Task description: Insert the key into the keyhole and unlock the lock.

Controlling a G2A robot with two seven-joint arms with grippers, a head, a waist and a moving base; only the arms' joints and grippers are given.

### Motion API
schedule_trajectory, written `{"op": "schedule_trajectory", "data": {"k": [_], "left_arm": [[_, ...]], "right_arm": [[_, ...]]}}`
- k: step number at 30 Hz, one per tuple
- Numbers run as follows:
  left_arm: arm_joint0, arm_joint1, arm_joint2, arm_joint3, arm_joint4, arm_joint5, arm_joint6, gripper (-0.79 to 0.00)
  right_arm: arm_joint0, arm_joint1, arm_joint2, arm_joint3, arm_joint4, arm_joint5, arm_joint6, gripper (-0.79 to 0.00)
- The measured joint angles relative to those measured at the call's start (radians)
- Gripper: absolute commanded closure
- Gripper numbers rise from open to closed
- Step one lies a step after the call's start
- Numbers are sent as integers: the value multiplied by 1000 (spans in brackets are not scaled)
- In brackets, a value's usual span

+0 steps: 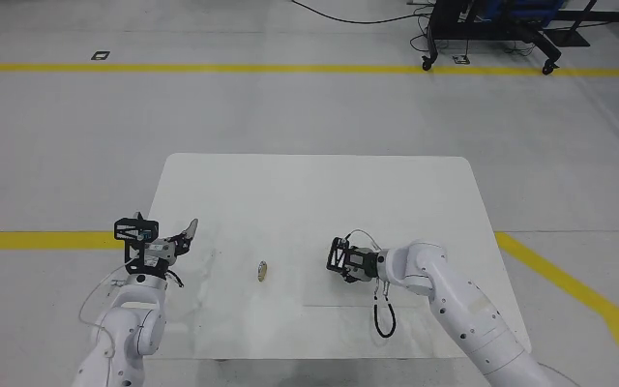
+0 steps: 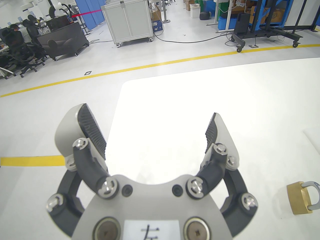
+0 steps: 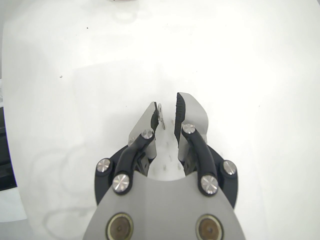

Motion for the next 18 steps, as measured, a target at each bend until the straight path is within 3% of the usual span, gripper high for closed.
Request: {"op": "schedule_trajectory", "data": {"k": [11,18], "left_arm": [[0,0,0,0,0,0,0,-785],[0,0,0,0,0,0,0,-785]], "right_arm": [[-27,14,18,-27,-7,-8,-42,0],[-58,25,60,-47,11,-19,-181,0]]}}
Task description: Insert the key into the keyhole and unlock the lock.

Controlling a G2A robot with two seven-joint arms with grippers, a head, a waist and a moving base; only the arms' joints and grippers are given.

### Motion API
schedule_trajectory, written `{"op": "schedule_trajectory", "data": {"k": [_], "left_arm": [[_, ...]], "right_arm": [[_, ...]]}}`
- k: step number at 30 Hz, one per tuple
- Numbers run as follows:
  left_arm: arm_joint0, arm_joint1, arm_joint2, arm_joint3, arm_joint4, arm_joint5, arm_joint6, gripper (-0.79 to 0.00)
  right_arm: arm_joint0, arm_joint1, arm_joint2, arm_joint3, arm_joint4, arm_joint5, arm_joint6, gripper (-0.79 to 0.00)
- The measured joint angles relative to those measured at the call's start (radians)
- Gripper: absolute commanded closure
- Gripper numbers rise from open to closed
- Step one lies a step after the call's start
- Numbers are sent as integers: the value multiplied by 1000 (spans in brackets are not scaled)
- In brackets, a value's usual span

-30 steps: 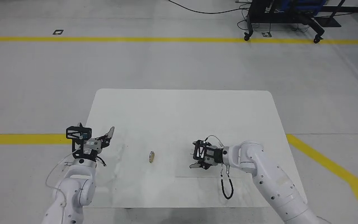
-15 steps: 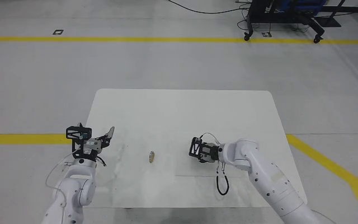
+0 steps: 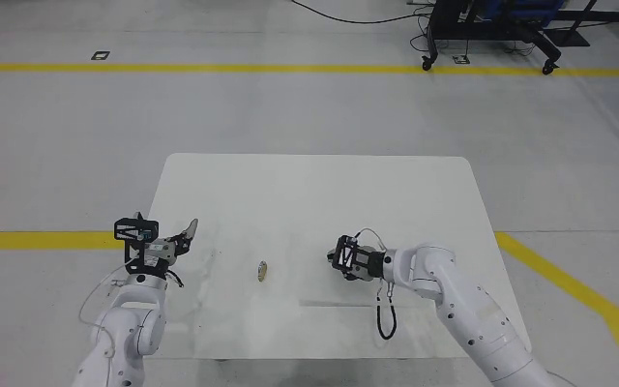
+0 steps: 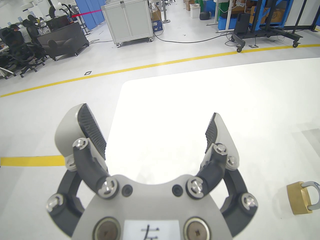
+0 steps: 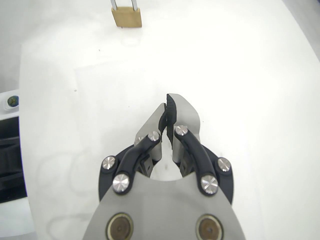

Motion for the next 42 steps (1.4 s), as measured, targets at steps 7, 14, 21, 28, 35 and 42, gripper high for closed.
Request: {"op": "schedule_trajectory", "data": {"k": [7,14,21,28,35,42], "left_arm": [[0,0,0,0,0,0,0,-785],[0,0,0,0,0,0,0,-785],[-39,4,82,-109,121,-141,-51,-785],[-184,-13,302,-76,190,-256,-160,-785],[-292,-30,431,-6,209,-306,-205,-785],[-348,-41,530,49,313,-338,-261,-785]], "right_arm": [[-16,12,60,67,32,-56,-235,0],[-17,16,72,87,17,-69,-275,0],[-19,15,58,100,13,-66,-294,0],[1,14,49,176,-23,-62,-423,0],[18,14,34,246,-62,-68,-529,0],[57,9,6,299,-87,-69,-584,0]]}}
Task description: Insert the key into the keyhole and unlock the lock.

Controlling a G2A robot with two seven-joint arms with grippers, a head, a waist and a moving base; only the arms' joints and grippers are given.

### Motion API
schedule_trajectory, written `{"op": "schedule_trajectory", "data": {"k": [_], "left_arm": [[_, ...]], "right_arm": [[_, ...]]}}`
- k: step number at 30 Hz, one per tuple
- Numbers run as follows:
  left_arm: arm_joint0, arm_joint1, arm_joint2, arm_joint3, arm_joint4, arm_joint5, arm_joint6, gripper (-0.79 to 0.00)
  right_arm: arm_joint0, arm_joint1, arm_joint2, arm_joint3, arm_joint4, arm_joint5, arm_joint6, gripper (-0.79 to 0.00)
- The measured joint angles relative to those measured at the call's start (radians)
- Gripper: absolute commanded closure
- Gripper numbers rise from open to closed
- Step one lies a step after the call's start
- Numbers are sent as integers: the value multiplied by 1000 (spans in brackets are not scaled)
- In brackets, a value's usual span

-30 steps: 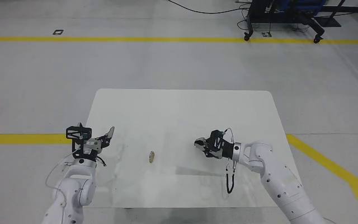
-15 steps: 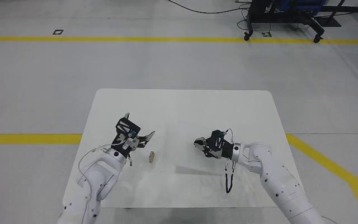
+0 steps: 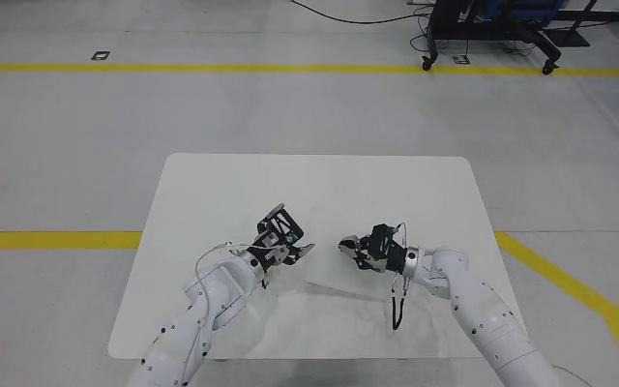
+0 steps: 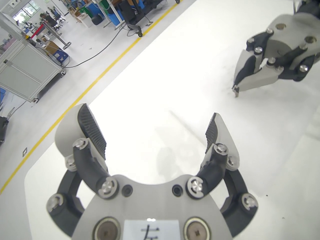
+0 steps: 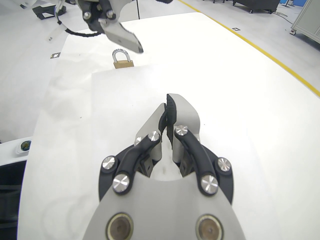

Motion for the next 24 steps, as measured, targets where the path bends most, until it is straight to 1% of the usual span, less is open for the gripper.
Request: {"op": "schedule_trajectory", "data": {"k": [6,9,15,17,20,22,24], "left_arm": [[-31,-11,56,55,89,57,-30,-785],[-45,-15,82,81,144,66,-51,-785],[-48,-22,95,104,173,110,-53,-785],[-40,-23,83,95,148,132,-30,-785],[-21,-20,32,59,74,158,27,-785],[-1,-16,-21,20,5,173,73,-785],[26,-10,-86,-29,-64,176,118,-785]], "right_arm": [[17,-1,-13,34,-29,15,-63,0],[23,-1,-19,47,-41,15,-84,0],[25,0,-24,57,-57,24,-125,0],[19,2,-19,53,-54,26,-145,0],[3,7,-5,46,-38,13,-187,0],[-8,10,6,47,0,-23,-238,0],[-13,13,18,59,49,-88,-300,0]]}}
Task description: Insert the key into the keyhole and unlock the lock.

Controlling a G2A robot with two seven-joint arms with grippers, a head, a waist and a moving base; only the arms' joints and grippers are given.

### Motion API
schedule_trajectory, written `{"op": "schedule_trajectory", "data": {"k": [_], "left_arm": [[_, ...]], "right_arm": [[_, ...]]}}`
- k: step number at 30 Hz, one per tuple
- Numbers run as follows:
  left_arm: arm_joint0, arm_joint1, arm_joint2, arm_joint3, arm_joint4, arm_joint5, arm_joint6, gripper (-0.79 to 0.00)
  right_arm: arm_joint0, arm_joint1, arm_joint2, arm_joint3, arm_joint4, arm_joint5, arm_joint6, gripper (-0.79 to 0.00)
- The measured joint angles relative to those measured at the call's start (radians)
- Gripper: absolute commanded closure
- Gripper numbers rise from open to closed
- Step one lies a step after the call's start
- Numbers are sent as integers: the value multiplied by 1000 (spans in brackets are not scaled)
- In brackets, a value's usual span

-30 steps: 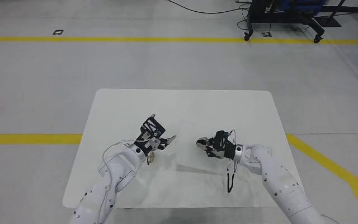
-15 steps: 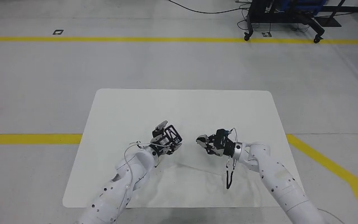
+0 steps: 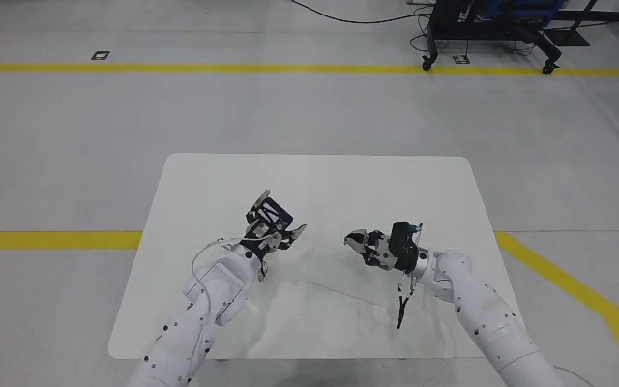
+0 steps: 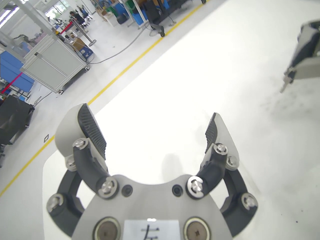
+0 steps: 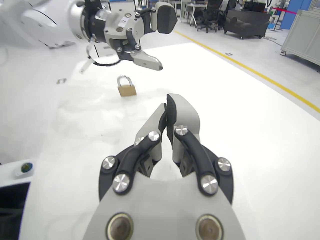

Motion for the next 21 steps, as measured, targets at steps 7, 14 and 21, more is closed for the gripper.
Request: {"op": "schedule_trajectory", "data": {"k": [7,14,21], "left_arm": [[102,22,-179,-131,-100,-62,60,-785],[99,22,-167,-127,-99,-60,59,-785],[111,11,-178,-50,-362,-126,239,-785]], "right_arm": [[-4,10,-6,0,44,-44,-48,0],[-3,11,-3,1,44,-43,-42,0],[9,-7,-40,-7,212,-43,13,0]]}}
